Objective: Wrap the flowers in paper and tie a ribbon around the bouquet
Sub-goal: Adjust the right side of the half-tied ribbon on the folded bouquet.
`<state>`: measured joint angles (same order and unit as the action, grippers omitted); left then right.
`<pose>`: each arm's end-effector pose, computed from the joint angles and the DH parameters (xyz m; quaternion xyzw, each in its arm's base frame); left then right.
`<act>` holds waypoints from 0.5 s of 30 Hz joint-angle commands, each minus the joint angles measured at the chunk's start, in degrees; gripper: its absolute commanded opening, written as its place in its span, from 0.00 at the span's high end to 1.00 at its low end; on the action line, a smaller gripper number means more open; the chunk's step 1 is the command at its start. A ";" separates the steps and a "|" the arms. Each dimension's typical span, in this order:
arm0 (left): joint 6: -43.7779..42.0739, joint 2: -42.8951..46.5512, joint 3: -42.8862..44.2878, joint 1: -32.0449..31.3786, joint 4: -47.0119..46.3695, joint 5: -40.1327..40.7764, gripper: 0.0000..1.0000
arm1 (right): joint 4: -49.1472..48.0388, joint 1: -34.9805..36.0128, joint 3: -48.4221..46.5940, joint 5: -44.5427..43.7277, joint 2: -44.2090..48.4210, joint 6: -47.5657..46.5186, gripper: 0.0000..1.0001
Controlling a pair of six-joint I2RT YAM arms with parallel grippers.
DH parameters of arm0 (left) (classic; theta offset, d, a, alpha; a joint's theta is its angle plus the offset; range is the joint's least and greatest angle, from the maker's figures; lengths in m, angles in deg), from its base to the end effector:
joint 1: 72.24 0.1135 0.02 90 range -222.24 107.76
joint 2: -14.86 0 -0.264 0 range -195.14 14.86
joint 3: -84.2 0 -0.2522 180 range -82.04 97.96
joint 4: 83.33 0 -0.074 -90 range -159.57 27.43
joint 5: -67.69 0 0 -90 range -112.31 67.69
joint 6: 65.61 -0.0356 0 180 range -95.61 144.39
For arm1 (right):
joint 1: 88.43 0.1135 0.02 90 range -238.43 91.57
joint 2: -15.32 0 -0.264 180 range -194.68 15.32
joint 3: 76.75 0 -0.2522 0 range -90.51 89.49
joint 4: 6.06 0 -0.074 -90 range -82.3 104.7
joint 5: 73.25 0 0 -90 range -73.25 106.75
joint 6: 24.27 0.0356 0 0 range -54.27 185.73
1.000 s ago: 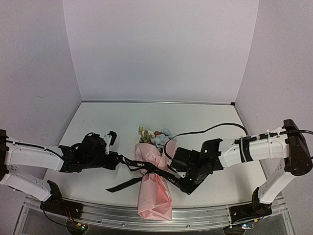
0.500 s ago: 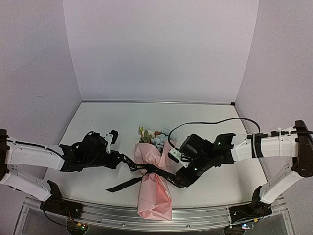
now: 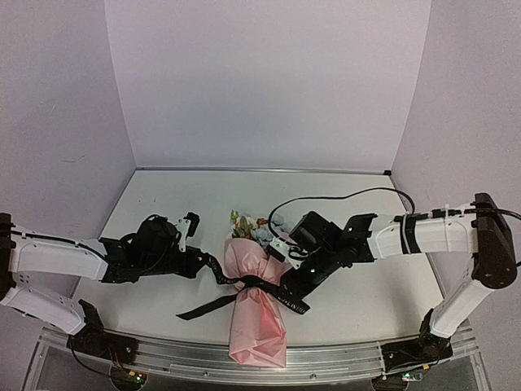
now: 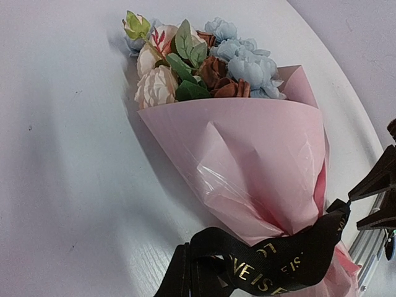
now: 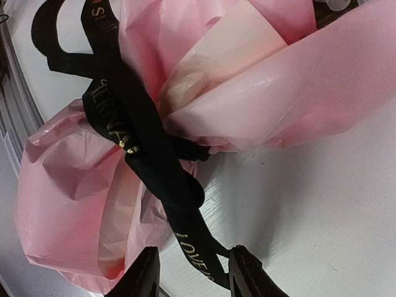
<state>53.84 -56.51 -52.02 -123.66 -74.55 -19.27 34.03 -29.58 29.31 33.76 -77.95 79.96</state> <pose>0.1558 -0.1922 0.1819 0.1583 0.8781 -0.2745 0.3586 0.1608 0.2861 0.2006 -0.3982 0.8678 0.2699 0.1246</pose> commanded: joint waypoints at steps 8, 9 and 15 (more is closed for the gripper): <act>-0.82 -0.45 2.67 0.17 -0.48 -0.94 1.00 | -1.21 -1.76 -2.70 2.19 -1.20 1.81 0.72; -0.80 -0.49 2.67 0.16 -0.48 -1.02 1.00 | -1.19 -1.87 -2.45 1.88 -1.15 1.65 0.70; -0.75 -0.75 2.80 0.20 -0.38 -1.29 1.00 | -1.48 -3.58 -2.34 5.03 -1.59 2.00 0.65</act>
<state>53.84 -56.57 -52.02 -123.66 -74.52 -19.81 33.82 -31.92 28.74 36.17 -78.56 81.46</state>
